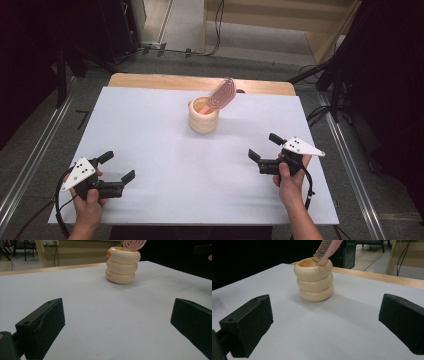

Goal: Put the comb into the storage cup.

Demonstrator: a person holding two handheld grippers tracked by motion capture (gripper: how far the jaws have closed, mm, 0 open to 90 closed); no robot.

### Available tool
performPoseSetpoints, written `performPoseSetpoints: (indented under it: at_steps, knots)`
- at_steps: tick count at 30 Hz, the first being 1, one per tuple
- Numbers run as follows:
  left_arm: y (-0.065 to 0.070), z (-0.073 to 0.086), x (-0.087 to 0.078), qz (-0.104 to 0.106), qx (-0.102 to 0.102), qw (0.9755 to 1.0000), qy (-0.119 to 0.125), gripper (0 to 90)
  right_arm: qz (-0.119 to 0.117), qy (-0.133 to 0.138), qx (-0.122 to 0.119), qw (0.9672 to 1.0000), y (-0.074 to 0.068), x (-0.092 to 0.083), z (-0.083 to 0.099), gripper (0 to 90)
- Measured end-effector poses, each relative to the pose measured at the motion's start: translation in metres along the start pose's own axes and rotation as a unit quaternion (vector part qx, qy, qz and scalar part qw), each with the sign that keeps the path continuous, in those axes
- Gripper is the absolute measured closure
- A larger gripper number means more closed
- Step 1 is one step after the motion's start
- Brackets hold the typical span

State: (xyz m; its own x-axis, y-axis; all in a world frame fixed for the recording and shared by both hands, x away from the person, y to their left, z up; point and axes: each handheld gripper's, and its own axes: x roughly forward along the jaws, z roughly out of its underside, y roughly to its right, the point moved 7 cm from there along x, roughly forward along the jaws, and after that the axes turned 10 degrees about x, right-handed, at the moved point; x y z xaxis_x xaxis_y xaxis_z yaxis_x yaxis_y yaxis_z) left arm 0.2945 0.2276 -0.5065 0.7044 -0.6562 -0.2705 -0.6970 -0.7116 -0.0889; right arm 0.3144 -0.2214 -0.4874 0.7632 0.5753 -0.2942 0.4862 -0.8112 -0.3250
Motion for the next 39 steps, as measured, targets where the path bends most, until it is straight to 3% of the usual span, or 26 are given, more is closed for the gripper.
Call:
performPoseSetpoints:
  at_steps: [39]
  knots:
    - [0.0, 0.0, 0.0, -0.004, 0.0, 1.0, -0.002, 0.0, 0.018, 0.012, 0.013, 0.9997, 0.034, -0.058, 0.029, 0.0]
